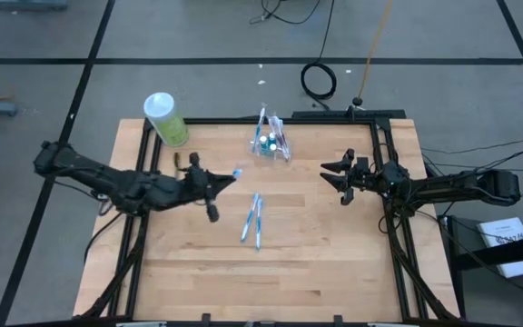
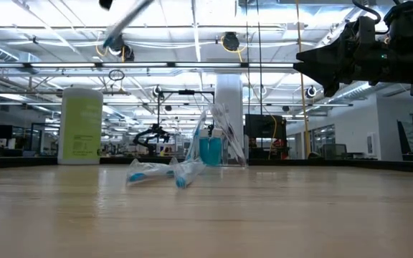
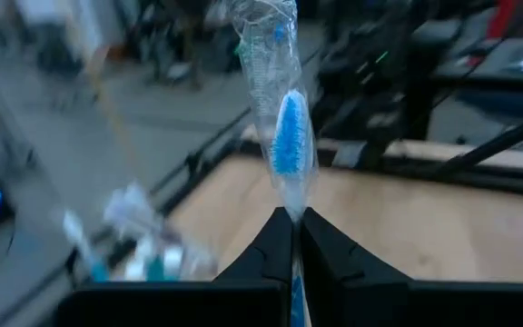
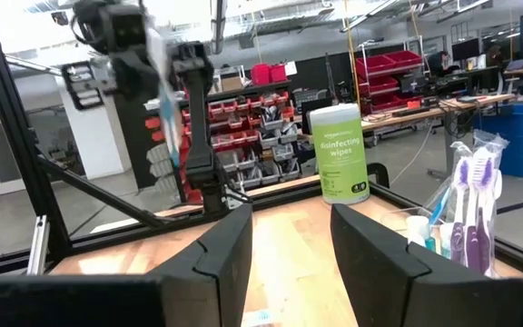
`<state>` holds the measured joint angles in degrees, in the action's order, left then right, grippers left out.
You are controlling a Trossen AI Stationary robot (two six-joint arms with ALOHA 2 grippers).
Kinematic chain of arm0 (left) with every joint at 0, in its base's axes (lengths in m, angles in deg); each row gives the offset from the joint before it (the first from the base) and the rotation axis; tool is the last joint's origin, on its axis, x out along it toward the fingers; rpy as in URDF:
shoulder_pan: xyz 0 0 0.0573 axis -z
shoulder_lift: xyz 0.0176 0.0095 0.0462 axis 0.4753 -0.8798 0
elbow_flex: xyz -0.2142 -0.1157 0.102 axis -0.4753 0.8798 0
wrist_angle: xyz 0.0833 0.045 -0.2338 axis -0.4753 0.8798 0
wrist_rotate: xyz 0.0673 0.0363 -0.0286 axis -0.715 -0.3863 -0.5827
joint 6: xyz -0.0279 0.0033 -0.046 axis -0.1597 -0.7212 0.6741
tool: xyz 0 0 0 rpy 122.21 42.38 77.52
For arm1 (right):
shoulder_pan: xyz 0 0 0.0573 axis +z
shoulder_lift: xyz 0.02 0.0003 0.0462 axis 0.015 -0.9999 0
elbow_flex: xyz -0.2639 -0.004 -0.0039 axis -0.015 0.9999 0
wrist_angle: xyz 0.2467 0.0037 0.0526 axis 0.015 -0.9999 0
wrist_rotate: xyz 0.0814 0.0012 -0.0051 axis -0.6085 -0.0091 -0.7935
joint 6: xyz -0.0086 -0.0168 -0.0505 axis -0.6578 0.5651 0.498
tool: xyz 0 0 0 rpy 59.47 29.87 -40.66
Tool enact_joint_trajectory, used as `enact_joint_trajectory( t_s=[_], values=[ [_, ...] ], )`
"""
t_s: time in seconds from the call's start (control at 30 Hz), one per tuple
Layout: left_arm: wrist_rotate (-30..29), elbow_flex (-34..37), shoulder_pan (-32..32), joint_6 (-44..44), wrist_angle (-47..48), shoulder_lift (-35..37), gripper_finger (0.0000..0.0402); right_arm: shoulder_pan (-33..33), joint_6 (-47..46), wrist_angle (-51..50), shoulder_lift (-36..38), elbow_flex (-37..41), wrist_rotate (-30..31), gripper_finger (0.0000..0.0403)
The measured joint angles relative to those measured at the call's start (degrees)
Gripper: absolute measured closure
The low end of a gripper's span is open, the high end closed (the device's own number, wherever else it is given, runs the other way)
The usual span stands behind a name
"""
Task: Pick & Place toothbrushing station
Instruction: Put the blue toothbrush into the transparent organizer
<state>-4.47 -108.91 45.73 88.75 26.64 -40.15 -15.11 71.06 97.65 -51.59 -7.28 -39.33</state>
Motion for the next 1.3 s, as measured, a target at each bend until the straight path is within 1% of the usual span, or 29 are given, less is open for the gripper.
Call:
enact_joint_trajectory(
  t_s=[0.07, 0.17, 0.3, 0.4, 0.47, 0.5, 0.57, 0.73, 0.77, 0.83, 0.97, 1.03, 1.17, 1.3],
  values=[
    [0.9, 0.0, 1.1, -4.4, -3.2, 1.1, 0.0395, 0.0, 0.0, 0.0, 0.0, 0.0, 0.0, 0.0261],
    [2.4, 0.0, 1.4, -7.1, -5.5, 2.2, 0.0388, 0.0, 0.0, 0.0, 0.0, 0.0, 0.0, 0.0261],
    [2.4, 0.0, 1.3, -9.2, -6.5, 2.0, 0.0396, 0.0, 0.0, 0.0, 0.0, 0.0, 0.0, 0.0261],
    [2.8, 0.0, 1.3, -12.3, -10.5, 2.1, 0.0393, 0.0, 0.0, 0.0, 0.0, 0.0, 0.0, 0.0261],
    [4.6, 0.0, 1.3, -14.2, -13.0, 2.1, 0.0396, 0.0, 0.0, 0.0, 0.0, 0.0, 0.0, 0.0261],
    [6.5, 0.0, 1.2, -14.7, -14.2, 2.1, 0.0396, 0.0, 0.0, 0.0, 0.0, 0.0, 0.0, 0.0261],
    [12.5, 0.0, 0.7, -13.7, -16.7, 2.1, 0.0395, 0.0, 0.0, 0.0, 0.0, 0.0, -0.1, 0.0261],
    [34.4, 0.0, -1.9, -0.6, -21.5, 2.1, 0.0397, 0.0, 0.0, 0.0, 0.0, 0.0, -0.1, 0.0261],
    [37.7, 0.0, -2.2, 1.9, -22.8, 2.0, 0.0397, 0.0, 0.0, -0.1, 0.0, 0.0, -0.1, 0.0261],
    [42.4, -0.1, -2.3, 5.1, -26.4, 1.1, 0.0396, 0.0, 0.0, 0.0, 0.0, 0.0, -0.1, 0.0261],
    [52.3, -0.1, -0.4, 5.7, -30.6, 0.6, 0.0397, 0.0, 0.0, -0.6, 0.0, 0.0, -0.1, 0.0261],
    [54.0, -0.1, 0.8, 4.6, -31.1, 0.7, 0.0396, 0.0, 0.0, -0.6, 0.0, 0.0, -0.1, 0.0261],
    [53.3, 0.0, 2.3, 0.5, -28.3, 0.5, 0.0396, 0.0, 0.0, -0.5, 0.0, 0.0, 0.0, 0.0261],
    [52.3, -0.1, 2.6, 0.0, -27.6, 0.7, 0.0396, 0.0, 0.0, -0.5, 0.0, 0.0, 0.0, 0.0261]
  ],
)
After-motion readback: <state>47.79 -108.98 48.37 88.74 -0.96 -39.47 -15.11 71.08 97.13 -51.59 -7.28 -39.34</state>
